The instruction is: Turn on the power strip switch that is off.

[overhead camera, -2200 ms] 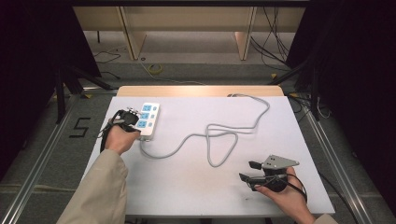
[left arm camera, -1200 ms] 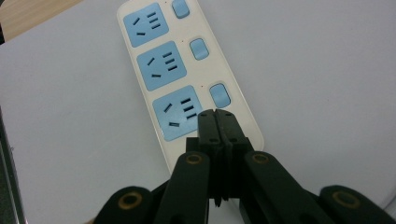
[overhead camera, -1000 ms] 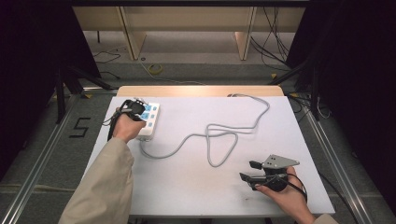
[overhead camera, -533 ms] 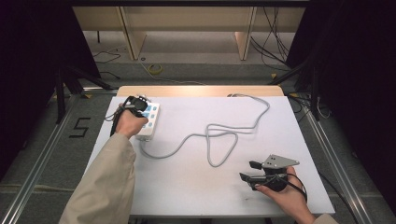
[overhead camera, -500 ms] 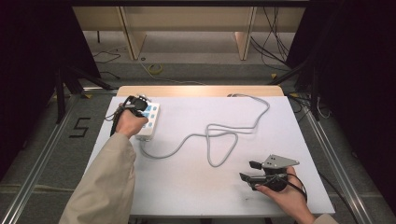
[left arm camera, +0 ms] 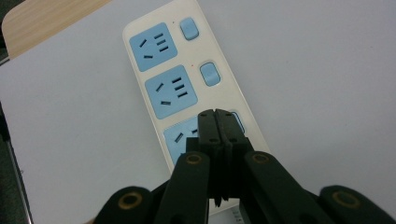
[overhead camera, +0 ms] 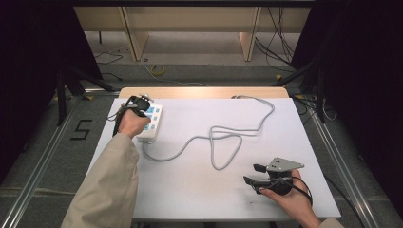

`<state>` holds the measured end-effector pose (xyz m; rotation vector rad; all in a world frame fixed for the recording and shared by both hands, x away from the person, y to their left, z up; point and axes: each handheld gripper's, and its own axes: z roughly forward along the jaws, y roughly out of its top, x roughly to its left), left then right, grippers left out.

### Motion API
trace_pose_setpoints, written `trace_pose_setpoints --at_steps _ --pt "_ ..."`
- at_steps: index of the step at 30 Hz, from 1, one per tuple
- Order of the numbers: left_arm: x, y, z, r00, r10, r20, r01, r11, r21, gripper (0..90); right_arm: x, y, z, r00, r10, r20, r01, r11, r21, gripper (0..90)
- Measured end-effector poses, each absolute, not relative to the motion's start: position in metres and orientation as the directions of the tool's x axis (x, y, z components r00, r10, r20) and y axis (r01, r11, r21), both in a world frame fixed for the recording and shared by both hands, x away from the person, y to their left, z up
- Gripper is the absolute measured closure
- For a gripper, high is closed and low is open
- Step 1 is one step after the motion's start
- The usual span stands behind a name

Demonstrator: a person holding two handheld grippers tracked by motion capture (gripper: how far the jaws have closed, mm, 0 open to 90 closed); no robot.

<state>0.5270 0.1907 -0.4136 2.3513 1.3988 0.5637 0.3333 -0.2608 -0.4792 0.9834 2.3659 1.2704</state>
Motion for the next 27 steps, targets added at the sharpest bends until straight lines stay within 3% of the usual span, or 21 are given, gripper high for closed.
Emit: trace_pose_setpoints --at_steps 27 --pt "0.544 0.186 -0.413 0.428 0.887 0.175 0.743 -0.455 0.490 89.9 0.333 -0.261 -0.479 -0.730 0.680 0.066 0.433 0.386 0.815 37.5"
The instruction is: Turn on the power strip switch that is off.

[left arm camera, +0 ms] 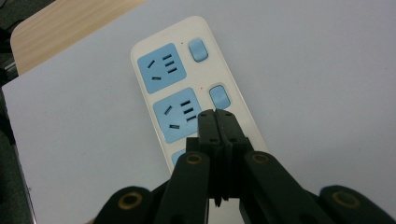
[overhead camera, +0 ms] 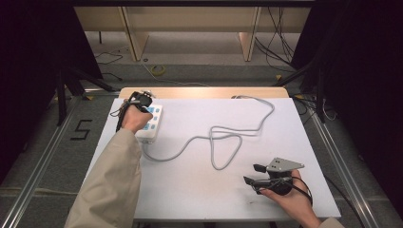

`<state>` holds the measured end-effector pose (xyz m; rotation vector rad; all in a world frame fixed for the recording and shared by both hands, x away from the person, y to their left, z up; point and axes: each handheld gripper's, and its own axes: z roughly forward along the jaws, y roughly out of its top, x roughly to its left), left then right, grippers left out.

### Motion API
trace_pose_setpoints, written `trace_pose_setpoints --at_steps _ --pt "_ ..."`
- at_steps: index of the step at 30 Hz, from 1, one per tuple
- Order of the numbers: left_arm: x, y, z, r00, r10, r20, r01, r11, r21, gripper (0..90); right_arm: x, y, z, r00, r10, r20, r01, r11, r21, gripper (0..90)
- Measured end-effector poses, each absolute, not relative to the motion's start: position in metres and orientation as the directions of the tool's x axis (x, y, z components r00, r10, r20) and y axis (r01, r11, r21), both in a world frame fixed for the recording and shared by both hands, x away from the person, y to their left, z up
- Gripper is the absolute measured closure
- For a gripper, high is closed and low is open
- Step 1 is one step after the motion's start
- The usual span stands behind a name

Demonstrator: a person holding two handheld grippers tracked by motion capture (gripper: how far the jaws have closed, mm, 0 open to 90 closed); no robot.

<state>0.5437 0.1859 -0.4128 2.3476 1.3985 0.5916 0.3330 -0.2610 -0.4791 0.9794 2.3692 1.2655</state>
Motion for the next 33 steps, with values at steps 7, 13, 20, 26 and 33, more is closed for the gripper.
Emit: trace_pose_setpoints --at_steps 7,13,20,26,33 --pt "0.547 0.186 -0.415 0.428 0.885 0.182 0.744 -0.460 0.486 89.9 0.333 -0.261 -0.479 -0.730 0.680 0.068 0.434 0.384 0.815 37.5" --pt "0.550 0.184 -0.416 0.442 0.877 0.190 0.739 -0.476 0.477 89.9 0.334 -0.261 -0.479 -0.732 0.678 0.066 0.430 0.385 0.817 37.5" --pt "0.556 0.179 -0.413 0.451 0.871 0.197 0.725 -0.486 0.488 89.9 0.334 -0.261 -0.479 -0.732 0.678 0.067 0.431 0.385 0.816 37.5" --pt "0.562 0.178 -0.417 0.458 0.868 0.194 0.724 -0.490 0.485 89.9 0.334 -0.262 -0.480 -0.733 0.677 0.067 0.430 0.384 0.817 37.5" --pt "0.568 0.178 -0.419 0.455 0.870 0.190 0.725 -0.486 0.488 89.9 0.334 -0.262 -0.480 -0.730 0.680 0.068 0.433 0.383 0.816 37.5"
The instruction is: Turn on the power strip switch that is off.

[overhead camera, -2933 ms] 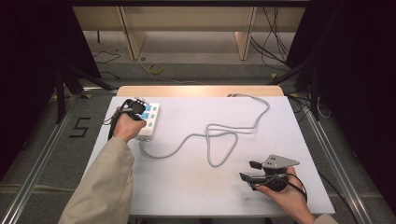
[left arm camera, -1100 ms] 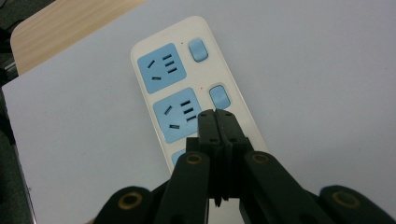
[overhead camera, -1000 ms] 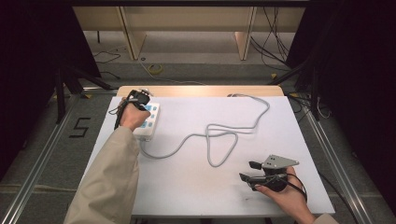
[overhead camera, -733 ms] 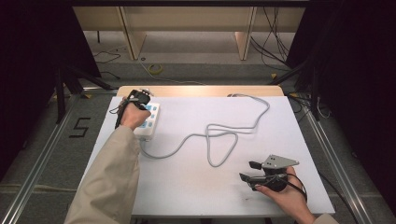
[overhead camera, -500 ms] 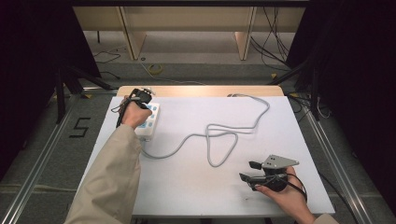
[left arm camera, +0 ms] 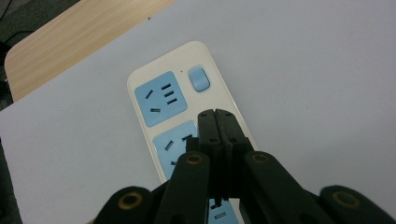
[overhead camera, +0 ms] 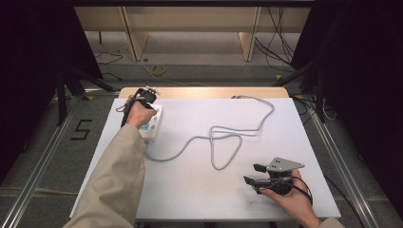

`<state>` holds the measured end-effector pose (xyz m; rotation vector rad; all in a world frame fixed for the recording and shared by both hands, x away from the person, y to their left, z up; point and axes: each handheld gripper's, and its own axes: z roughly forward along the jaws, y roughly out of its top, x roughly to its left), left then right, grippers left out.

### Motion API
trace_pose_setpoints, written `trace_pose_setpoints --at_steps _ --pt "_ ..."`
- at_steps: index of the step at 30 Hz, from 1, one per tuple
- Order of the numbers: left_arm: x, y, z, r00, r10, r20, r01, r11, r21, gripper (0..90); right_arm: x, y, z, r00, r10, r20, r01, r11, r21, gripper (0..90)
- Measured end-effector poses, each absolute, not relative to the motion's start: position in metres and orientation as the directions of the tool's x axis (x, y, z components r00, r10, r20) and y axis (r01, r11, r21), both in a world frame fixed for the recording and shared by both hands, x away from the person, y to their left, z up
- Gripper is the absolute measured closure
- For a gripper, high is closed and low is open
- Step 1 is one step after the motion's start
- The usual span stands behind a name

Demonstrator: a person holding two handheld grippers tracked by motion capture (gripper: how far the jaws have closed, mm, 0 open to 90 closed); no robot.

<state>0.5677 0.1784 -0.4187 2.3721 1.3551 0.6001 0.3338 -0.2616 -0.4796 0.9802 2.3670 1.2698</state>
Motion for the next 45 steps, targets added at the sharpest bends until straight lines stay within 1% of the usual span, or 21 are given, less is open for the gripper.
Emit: trace_pose_setpoints --at_steps 6,15,21,26,36,45 --pt "0.573 0.176 -0.417 0.455 0.871 0.186 0.716 -0.481 0.506 89.9 0.334 -0.262 -0.479 -0.729 0.681 0.069 0.434 0.382 0.816 37.5" --pt "0.580 0.174 -0.420 0.452 0.869 0.201 0.721 -0.489 0.492 89.9 0.334 -0.262 -0.479 -0.730 0.680 0.070 0.436 0.383 0.815 37.5" --pt "0.582 0.177 -0.420 0.445 0.871 0.209 0.718 -0.487 0.497 89.9 0.334 -0.262 -0.480 -0.731 0.679 0.070 0.435 0.385 0.814 37.5" --pt "0.584 0.180 -0.421 0.431 0.879 0.202 0.723 -0.471 0.505 89.9 0.334 -0.262 -0.480 -0.730 0.679 0.071 0.436 0.383 0.815 37.5" --pt "0.587 0.181 -0.425 0.443 0.874 0.197 0.717 -0.478 0.507 89.9 0.334 -0.262 -0.480 -0.732 0.678 0.068 0.434 0.386 0.814 37.4" --pt "0.591 0.182 -0.427 0.429 0.881 0.197 0.722 -0.466 0.512 89.9 0.335 -0.261 -0.480 -0.734 0.675 0.070 0.434 0.387 0.813 37.4"
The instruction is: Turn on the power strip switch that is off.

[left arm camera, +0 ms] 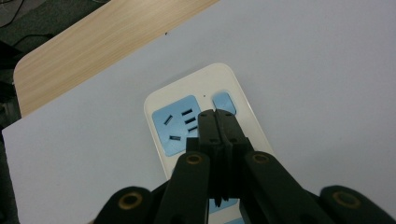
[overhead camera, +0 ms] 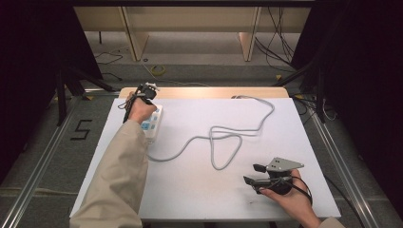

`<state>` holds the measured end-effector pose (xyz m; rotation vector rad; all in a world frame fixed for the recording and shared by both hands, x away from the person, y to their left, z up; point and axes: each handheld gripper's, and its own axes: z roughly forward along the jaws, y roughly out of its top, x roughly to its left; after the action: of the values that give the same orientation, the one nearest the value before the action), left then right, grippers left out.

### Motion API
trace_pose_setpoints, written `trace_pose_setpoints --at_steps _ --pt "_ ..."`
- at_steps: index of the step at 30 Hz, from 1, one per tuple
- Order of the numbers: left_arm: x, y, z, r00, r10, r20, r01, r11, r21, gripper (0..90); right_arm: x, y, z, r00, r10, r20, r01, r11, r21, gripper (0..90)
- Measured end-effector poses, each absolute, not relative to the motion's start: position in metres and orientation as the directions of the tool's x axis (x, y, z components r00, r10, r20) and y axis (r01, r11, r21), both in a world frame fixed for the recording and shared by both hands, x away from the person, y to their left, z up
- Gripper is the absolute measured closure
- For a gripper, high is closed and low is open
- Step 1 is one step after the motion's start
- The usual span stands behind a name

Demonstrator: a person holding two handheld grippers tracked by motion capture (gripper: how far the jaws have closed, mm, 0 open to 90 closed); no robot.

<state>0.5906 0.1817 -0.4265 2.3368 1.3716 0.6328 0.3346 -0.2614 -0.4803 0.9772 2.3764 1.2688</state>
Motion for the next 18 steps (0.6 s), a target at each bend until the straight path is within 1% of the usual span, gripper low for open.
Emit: trace_pose_setpoints --at_steps 6,12,18 --pt "0.593 0.180 -0.429 0.422 0.883 0.204 0.720 -0.463 0.517 89.9 0.335 -0.261 -0.480 -0.734 0.675 0.071 0.434 0.387 0.813 37.4" --pt "0.596 0.174 -0.425 0.423 0.882 0.209 0.699 -0.464 0.544 89.9 0.335 -0.261 -0.480 -0.736 0.674 0.069 0.434 0.390 0.812 37.4" --pt "0.600 0.171 -0.428 0.412 0.886 0.213 0.701 -0.458 0.546 89.9 0.335 -0.262 -0.480 -0.735 0.675 0.070 0.433 0.388 0.814 37.4"
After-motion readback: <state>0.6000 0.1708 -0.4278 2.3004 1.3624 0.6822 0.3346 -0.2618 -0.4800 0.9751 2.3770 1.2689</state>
